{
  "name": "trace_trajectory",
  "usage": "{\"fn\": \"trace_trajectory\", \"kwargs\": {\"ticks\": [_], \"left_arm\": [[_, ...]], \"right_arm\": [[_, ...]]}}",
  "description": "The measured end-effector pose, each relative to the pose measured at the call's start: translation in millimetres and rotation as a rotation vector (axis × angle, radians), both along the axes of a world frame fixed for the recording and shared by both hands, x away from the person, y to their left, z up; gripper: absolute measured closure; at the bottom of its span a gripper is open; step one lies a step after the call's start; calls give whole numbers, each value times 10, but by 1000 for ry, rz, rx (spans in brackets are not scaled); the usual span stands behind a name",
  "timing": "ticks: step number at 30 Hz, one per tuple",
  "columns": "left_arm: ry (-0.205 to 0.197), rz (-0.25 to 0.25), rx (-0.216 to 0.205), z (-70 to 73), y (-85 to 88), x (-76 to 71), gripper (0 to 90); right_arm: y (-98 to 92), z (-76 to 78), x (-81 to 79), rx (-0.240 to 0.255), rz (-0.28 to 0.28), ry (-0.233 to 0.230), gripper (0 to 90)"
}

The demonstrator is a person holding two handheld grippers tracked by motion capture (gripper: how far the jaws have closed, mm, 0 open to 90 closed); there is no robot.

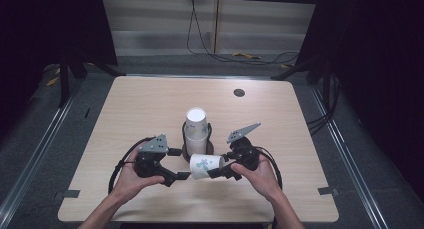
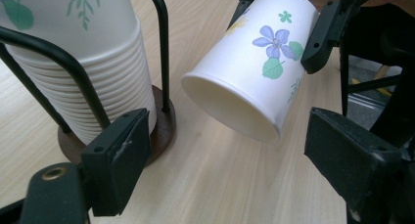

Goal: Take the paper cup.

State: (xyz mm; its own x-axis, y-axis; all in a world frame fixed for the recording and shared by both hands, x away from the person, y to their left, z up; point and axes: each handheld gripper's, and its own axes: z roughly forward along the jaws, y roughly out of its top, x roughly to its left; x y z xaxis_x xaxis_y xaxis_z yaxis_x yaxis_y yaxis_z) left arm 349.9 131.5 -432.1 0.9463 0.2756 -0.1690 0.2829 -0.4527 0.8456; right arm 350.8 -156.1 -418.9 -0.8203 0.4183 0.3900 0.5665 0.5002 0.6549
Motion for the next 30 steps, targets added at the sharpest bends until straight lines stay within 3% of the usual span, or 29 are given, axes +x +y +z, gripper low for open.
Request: {"fn": "trace_trajectory", "kwargs": {"ticks": [16, 19, 21, 26, 30], "left_arm": [[26, 35, -26, -14, 73, 14, 160], [21, 31, -24, -23, 58, 9, 159], [15, 40, -23, -16, 68, 9, 160], [1, 57, -43, 9, 94, 28, 160], [-9, 54, -71, 35, 113, 12, 160]], "right_arm": [[-61, 42, -52, 43, -9, -81, 355], [-84, 53, -52, 71, -13, -91, 355], [-86, 62, -52, 60, -20, -103, 356], [-90, 66, -57, 98, -8, -118, 357], [-71, 56, -53, 99, -7, -112, 360]]}}
